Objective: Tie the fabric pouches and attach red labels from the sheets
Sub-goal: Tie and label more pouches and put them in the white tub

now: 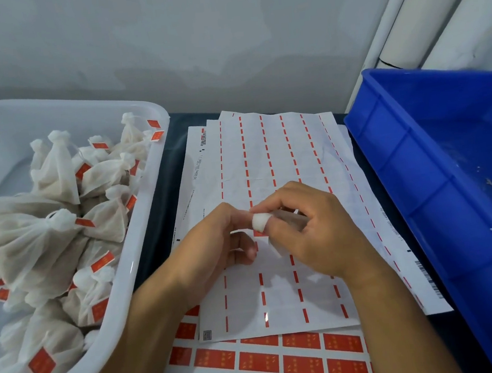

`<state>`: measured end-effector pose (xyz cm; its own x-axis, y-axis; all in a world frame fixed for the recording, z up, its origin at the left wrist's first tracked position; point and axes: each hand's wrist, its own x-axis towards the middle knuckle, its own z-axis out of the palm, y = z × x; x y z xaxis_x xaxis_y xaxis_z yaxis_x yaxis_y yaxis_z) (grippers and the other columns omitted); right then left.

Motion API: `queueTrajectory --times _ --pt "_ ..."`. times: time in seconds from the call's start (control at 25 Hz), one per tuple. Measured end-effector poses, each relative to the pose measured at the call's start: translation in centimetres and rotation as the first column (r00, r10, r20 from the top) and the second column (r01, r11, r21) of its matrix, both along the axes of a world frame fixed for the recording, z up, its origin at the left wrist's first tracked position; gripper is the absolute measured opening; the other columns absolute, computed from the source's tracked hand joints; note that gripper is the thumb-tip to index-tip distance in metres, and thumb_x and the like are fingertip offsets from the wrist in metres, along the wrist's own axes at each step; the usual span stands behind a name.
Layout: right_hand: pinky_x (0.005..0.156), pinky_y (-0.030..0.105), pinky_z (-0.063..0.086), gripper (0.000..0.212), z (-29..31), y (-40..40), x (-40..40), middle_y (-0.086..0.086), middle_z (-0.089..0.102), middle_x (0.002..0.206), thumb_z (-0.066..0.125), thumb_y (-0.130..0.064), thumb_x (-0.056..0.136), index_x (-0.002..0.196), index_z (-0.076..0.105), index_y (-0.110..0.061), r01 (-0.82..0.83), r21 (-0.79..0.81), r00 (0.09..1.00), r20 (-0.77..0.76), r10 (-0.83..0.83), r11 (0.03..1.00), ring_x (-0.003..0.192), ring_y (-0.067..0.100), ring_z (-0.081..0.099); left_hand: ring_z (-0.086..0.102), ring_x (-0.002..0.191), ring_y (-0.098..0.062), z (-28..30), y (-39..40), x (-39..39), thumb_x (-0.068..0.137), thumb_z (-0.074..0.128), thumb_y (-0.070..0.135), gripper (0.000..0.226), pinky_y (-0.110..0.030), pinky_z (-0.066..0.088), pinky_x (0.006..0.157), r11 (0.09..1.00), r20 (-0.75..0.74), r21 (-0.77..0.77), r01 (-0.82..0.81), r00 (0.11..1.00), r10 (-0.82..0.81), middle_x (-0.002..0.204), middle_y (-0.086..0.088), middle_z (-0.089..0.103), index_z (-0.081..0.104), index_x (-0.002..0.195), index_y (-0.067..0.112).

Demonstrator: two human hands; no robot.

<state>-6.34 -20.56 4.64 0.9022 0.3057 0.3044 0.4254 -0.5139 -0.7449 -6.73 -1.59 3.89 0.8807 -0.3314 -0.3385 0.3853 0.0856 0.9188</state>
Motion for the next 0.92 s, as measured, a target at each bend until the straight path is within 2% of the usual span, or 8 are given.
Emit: queueTrajectory --times 0.08,0.24,0.32,0.44,0.56,0.72,0.84,0.92 --pt "0.077 0.014 0.050 0.005 0.0 0.4 0.1 -0.018 0.066 0.089 0.069 -0.029 0.092 0.092 0.073 -0.028 0.040 0.044 0.999 0.022 -0.041 0.998 0.095 0.008 0.063 0.057 0.069 -0.012 0.1 -0.2 0.0 0.085 0.050 0.040 0.043 -0.027 0.054 0.073 1.000 0.045 0.012 0.015 0.999 -0.015 0.105 -0.010 0.073 0.080 0.106 0.017" --pt "0.072 0.019 0.054 0.007 0.0 0.8 0.0 -0.013 0.066 0.083 0.063 -0.022 0.091 0.087 0.070 -0.022 0.084 0.209 0.996 0.024 -0.091 0.974 0.088 0.015 0.065 0.060 0.072 -0.011 0.4 -0.3 0.0 0.099 0.061 0.043 0.031 -0.026 0.055 0.075 0.996 0.114 0.004 0.085 0.990 -0.085 0.088 -0.001 0.069 0.080 0.104 0.019" --pt "0.071 0.025 0.057 0.008 0.0 1.0 0.0 -0.012 0.066 0.082 0.063 -0.020 0.092 0.088 0.069 -0.020 0.094 0.271 0.994 0.021 -0.104 0.958 0.087 0.018 0.066 0.060 0.073 -0.009 0.4 -0.4 -0.2 0.093 0.062 0.043 0.029 -0.024 0.055 0.075 0.998 0.125 -0.006 0.065 0.990 -0.064 0.081 0.000 0.066 0.081 0.099 0.021" --pt "0.073 0.025 0.056 0.009 0.1 1.5 0.0 -0.013 0.067 0.083 0.061 -0.021 0.094 0.089 0.068 -0.023 0.106 0.322 0.994 0.000 -0.112 0.941 0.088 0.017 0.066 0.059 0.074 -0.007 0.5 -0.7 -0.3 0.086 0.064 0.049 0.033 -0.025 0.054 0.075 0.999 0.175 0.031 -0.015 0.985 0.009 0.082 0.000 0.066 0.082 0.097 0.024" --pt "0.073 0.029 0.056 0.013 0.0 1.9 0.0 -0.007 0.069 0.085 0.061 -0.022 0.095 0.091 0.071 -0.015 0.143 0.353 0.990 -0.033 -0.140 0.925 0.087 0.020 0.066 0.062 0.075 -0.005 0.6 -1.0 -0.5 0.081 0.065 0.052 0.031 -0.027 0.053 0.078 0.991 0.216 0.056 -0.119 0.971 0.105 0.084 0.006 0.071 0.082 0.095 0.031" --pt "0.071 0.023 0.056 0.017 0.0 2.5 -0.1 -0.009 0.069 0.084 0.060 -0.030 0.094 0.093 0.071 -0.018 0.207 0.350 0.978 -0.085 -0.189 0.914 0.086 0.017 0.067 0.069 0.083 -0.002 0.9 -1.4 -0.9 0.079 0.069 0.050 0.024 -0.018 0.054 0.071 0.975 0.328 0.068 -0.210 0.928 0.177 0.089 0.009 0.076 0.081 0.090 0.033" --pt "0.072 0.019 0.055 0.019 -0.1 2.8 -0.2 -0.011 0.070 0.084 0.060 -0.034 0.094 0.093 0.072 -0.019 0.244 0.368 0.969 -0.124 -0.213 0.897 0.087 0.014 0.067 0.070 0.094 -0.007 0.7 -1.8 -1.0 0.079 0.072 0.049 0.020 -0.024 0.055 0.081 0.942 0.388 0.085 -0.325 0.882 0.269 0.098 0.009 0.075 0.081 0.088 0.033" --pt "0.071 0.017 0.053 0.019 0.0 2.8 -0.2 -0.012 0.069 0.081 0.061 -0.035 0.094 0.092 0.072 -0.021 0.260 0.386 0.965 -0.143 -0.221 0.885 0.085 0.012 0.067 0.070 0.093 -0.007 0.6 -1.9 -1.0 0.079 0.073 0.048 0.020 -0.026 0.053 0.082 0.915 0.380 0.080 -0.396 0.860 0.339 0.099 0.009 0.075 0.081 0.089 0.033"
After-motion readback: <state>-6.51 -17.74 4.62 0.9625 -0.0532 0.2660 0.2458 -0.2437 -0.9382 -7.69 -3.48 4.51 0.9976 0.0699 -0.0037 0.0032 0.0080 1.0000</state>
